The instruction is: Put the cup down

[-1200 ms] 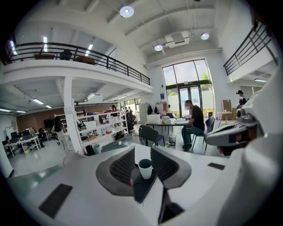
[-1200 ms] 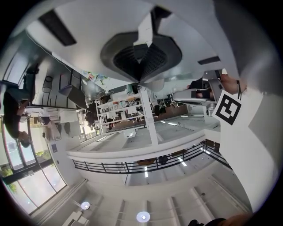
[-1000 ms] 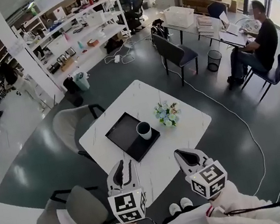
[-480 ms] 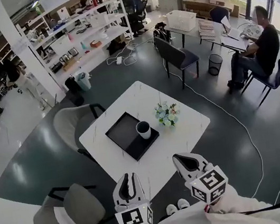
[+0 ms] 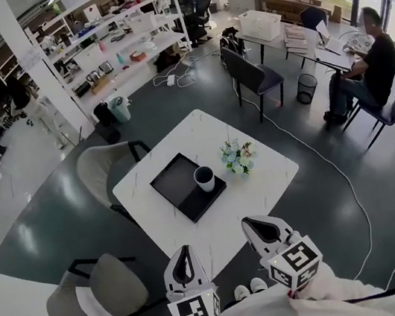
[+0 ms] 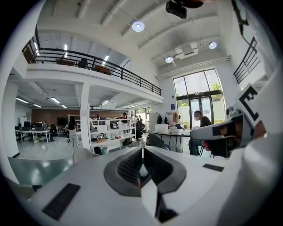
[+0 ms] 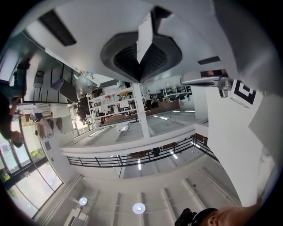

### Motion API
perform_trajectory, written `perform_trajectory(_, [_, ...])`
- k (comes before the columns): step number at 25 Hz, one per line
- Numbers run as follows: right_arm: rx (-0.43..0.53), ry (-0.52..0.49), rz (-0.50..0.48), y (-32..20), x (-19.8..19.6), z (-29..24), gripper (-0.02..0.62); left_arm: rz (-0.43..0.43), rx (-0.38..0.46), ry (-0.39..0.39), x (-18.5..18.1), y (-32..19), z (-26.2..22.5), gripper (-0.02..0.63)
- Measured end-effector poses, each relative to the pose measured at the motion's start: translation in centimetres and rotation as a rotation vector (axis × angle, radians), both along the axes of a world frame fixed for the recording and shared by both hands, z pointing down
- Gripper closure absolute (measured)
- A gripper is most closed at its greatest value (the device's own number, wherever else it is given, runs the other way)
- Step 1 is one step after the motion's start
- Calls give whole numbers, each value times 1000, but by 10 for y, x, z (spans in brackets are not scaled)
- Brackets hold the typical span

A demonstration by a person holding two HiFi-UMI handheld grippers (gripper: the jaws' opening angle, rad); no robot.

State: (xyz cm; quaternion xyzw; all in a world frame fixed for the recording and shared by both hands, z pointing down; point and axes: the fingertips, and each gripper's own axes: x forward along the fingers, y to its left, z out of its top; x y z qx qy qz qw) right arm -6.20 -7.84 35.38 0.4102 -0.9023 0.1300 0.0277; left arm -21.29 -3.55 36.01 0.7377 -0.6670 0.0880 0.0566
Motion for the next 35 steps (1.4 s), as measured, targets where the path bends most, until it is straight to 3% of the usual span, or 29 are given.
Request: perform_trajectory(35, [-26,20,-4,-2,-6,10,591,34,-67,7,6,-2,18,595])
